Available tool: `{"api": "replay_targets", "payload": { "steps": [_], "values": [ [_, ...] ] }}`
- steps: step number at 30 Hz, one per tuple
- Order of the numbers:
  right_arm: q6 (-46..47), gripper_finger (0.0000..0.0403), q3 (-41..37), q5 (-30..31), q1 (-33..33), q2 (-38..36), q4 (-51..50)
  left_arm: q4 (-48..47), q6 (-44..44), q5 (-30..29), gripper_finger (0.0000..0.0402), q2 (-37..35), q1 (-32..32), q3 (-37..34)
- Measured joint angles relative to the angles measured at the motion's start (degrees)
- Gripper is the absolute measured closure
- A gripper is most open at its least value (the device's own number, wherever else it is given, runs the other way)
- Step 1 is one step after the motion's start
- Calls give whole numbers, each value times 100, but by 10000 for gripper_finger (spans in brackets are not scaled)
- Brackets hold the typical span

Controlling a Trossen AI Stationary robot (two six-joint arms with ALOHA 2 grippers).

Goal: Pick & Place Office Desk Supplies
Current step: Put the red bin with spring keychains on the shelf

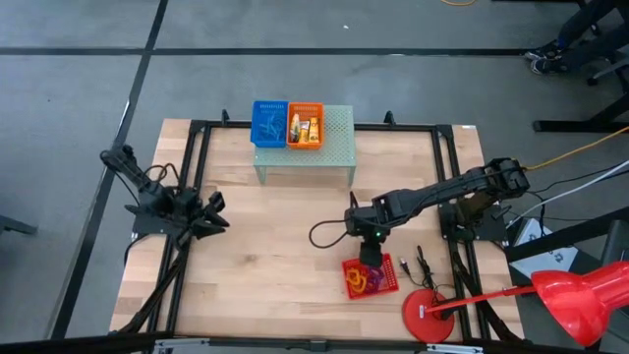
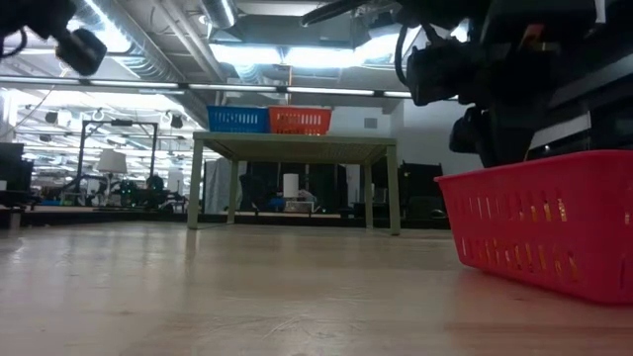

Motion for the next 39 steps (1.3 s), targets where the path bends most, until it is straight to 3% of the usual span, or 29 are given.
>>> {"api": "replay_targets", "payload": {
  "steps": [3, 12, 17, 21, 27, 39],
  "values": [
    [-5, 256, 6, 20, 90, 50, 151, -159, -32, 22, 329, -595, 0, -168],
    [-168, 256, 6, -198, 663, 624, 443, -1000, 6, -280, 332, -543, -2, -148],
    [-175, 261, 4, 233, 718, 862, 423, -1804, 50, -314, 332, -463, -2, -148],
    [-172, 301, 4, 478, 633, 874, 429, -1855, 675, -369, 331, -279, 4, -146],
    [-156, 393, 4, 525, 501, 874, 463, -1829, 770, -375, 331, -107, 4, -148],
    [431, 400, 4, 987, 425, 874, 686, -1790, 780, -425, 331, -247, 7, -161]
  ]
}}
